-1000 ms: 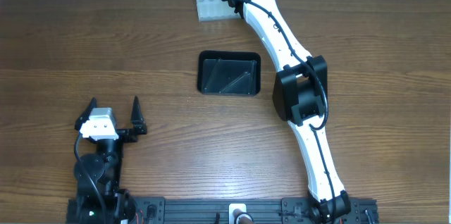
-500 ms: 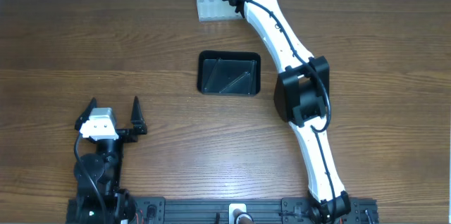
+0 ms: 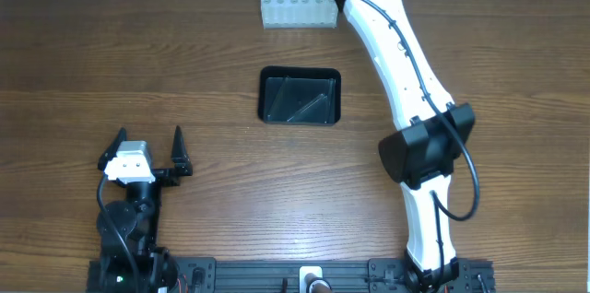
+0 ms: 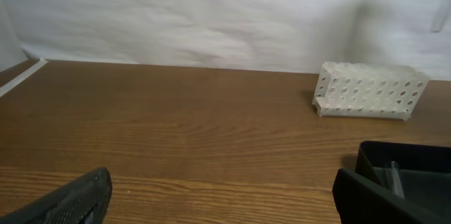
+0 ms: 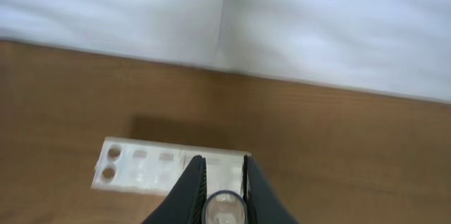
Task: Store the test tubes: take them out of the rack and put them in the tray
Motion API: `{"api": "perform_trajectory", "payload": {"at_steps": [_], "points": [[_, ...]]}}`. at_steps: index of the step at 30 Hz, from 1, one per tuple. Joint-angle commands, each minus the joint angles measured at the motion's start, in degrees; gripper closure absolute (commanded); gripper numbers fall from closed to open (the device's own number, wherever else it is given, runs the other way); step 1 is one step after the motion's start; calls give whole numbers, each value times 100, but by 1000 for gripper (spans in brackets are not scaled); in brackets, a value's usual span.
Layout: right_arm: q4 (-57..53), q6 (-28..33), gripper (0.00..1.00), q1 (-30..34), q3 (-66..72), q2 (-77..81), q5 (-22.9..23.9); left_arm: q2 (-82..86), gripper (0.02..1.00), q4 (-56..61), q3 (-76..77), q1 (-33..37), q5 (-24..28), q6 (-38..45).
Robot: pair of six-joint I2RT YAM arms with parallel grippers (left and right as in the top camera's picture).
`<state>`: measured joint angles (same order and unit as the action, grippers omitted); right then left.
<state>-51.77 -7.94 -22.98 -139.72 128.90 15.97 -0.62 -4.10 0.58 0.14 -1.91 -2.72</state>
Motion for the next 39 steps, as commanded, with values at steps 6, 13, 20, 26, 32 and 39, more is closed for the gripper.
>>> {"api": "perform_trajectory", "payload": {"at_steps": [6,13,20,26,32,39], "points": [[-1961,-1233,961,-103,-85,-308,-1080,39,23,-4,-24,39,59,81],[-3248,-1327,976,-87,-83,-168,-1123,39,20,-4,-24,39,59,81],[-3788,-1349,978,-85,-83,157,-1366,39,20,-4,-24,39,59,81],[-3853,-1552,976,-85,-83,417,-1746,39,20,-4,-24,39,59,81],[-3965,-1659,967,-85,-83,619,-2050,39,20,-4,-24,39,59,81],[-4089,-1690,961,-44,-83,789,-2065,39,20,-4,-26,39,59,81]]}}
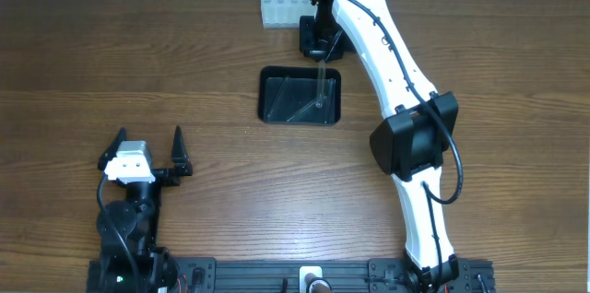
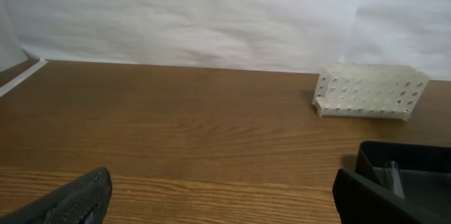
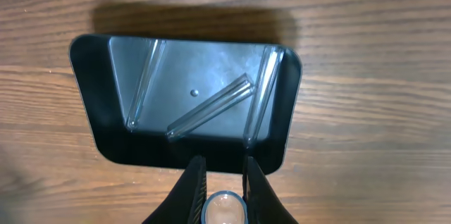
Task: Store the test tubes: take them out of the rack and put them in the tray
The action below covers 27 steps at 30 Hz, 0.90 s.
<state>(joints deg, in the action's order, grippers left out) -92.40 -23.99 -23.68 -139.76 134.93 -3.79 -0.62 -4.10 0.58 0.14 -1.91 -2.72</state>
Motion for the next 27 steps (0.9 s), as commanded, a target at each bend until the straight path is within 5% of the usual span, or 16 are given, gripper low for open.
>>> {"api": "perform_trajectory", "payload": {"at_steps": [1,27], "points": [[-39,-85,958,39,-79,205,-87,39,18,-4,-24,39,59,81],[28,-85,958,136,-79,885,-68,39,23,-4,-24,39,59,81]]}}
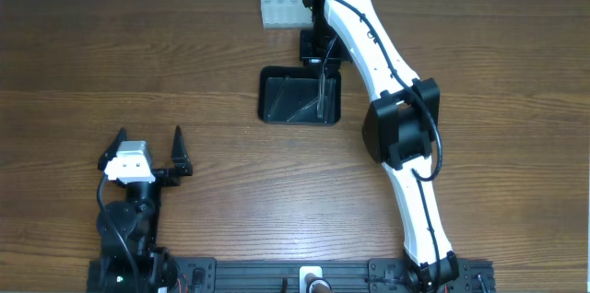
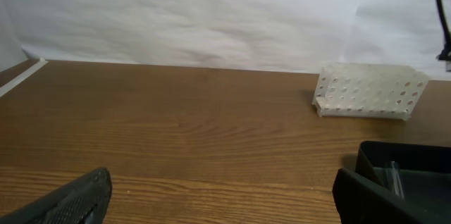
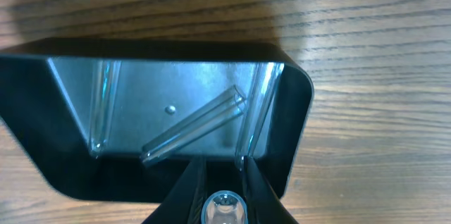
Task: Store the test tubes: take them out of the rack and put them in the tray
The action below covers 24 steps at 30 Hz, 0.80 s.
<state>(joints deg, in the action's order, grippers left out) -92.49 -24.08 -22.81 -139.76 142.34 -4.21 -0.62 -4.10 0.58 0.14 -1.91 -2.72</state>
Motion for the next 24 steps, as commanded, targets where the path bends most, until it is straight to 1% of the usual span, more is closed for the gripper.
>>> {"api": "perform_trajectory", "payload": {"at_steps": [1,24], "points": [[59,-76,961,63,-79,168,-26,39,20,-4,-24,39,59,81],[236,-210,952,118,-74,463,-28,39,20,-4,-24,39,59,81]]}}
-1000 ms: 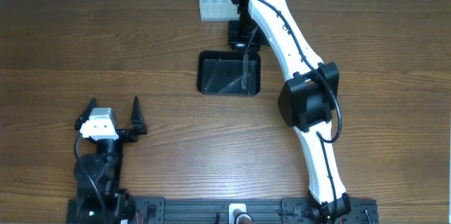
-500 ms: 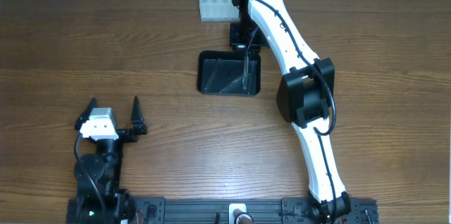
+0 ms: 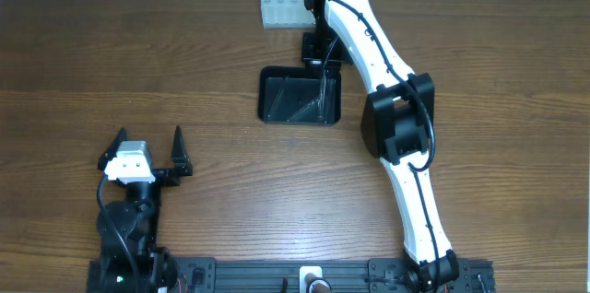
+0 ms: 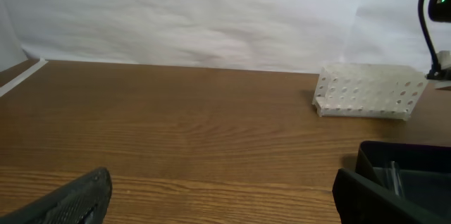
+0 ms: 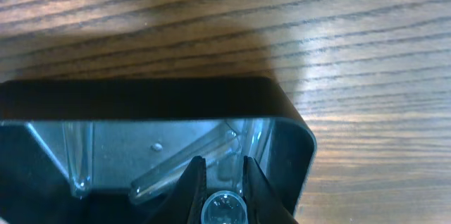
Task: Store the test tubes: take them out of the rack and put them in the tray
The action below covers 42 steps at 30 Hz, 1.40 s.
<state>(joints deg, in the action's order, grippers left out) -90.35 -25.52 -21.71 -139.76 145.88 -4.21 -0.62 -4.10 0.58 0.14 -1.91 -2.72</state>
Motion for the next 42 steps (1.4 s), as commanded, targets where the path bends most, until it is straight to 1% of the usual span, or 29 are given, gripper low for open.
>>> {"api": "perform_trajectory", "payload": {"at_steps": [1,4,5,7,10,13,16,18,21,22,23,24,26,29,32,35,38,40,42], "points": [[28,-63,954,2,-74,127,-28,39,23,-4,-24,39,59,81],[37,-66,950,-4,-74,144,-28,39,23,-4,-24,39,59,81],[44,-66,930,-4,-74,144,-28,39,20,-4,-24,39,59,81],[48,-63,818,-2,-74,144,-28,39,20,-4,-24,39,59,81],[44,-63,720,-2,-74,144,-28,39,20,-4,-24,39,59,81],[48,-63,689,-2,-74,144,-50,39,20,-4,-24,39,59,81],[52,-61,689,-2,-79,122,-111,39,20,-4,-24,39,59,81],[52,-59,660,-2,-85,76,-212,39,20,-4,-24,39,59,81],[52,-57,599,17,-92,-103,-431,39,20,-4,-24,39,59,81],[52,-55,555,31,-94,-190,-503,39,23,-4,-24,39,59,81],[55,-55,511,35,-94,-304,-538,39,20,-4,-24,39,59,81],[57,-50,500,44,-94,-415,-540,39,20,-4,-24,39,59,81],[87,149,459,59,-94,-686,-531,39,20,-4,-24,39,59,81],[144,612,367,87,-94,-1165,-313,39,23,-4,-24,39,59,81],[190,1213,222,131,-94,-1733,131,39,20,-4,-24,39,59,81],[175,1596,9,192,-94,-2267,533,39,20,-4,-24,39,59,81],[-13,1884,7,267,-92,-2752,721,39,23,-4,-24,39,59,81],[-199,2033,7,323,-90,-3047,732,39,18,-4,-24,39,59,81],[-358,2028,7,385,-90,-3338,732,39,23,-4,-24,39,59,81]]}}
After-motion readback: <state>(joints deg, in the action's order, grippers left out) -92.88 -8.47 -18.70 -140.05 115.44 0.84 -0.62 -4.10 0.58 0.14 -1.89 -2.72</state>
